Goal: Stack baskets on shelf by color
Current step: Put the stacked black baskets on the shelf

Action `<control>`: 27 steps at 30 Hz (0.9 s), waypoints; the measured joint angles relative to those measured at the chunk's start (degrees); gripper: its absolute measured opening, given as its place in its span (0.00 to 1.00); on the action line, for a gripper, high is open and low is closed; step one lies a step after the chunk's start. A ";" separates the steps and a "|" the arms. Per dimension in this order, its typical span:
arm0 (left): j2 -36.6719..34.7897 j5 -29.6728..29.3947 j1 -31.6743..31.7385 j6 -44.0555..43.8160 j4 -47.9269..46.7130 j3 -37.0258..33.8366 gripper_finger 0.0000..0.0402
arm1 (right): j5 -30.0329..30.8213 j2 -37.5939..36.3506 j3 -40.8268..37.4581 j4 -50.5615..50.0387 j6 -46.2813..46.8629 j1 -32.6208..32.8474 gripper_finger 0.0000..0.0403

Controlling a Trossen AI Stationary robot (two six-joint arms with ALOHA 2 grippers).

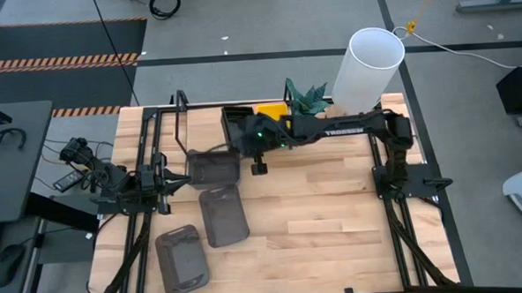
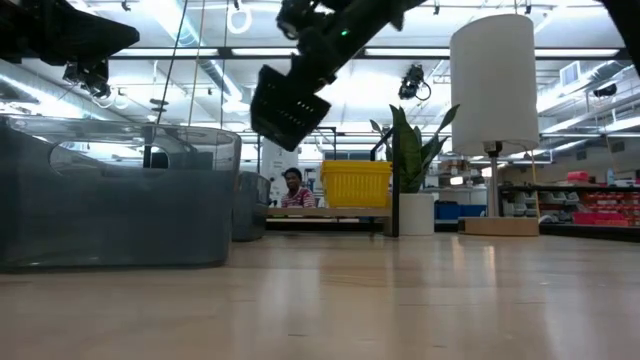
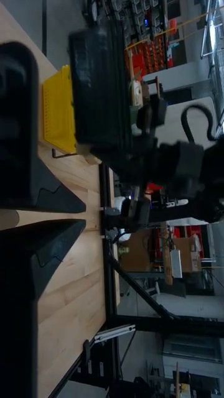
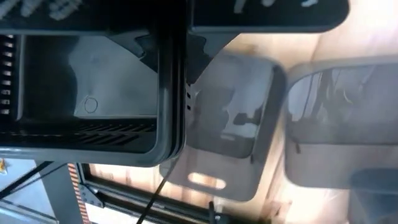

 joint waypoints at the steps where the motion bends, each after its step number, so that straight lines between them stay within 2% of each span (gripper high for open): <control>1: 0.02 0.01 -0.02 0.00 -0.02 0.00 0.09 | -0.63 0.99 1.12 0.06 -0.41 -0.52 0.04; 13: 0.00 0.00 -0.02 0.00 0.00 0.00 0.07 | -4.08 12.50 12.57 -3.89 -2.42 -5.33 0.04; 27: 0.01 -0.01 -0.01 0.00 -0.04 0.00 0.08 | -0.65 15.34 13.70 -8.87 -1.88 -7.48 0.06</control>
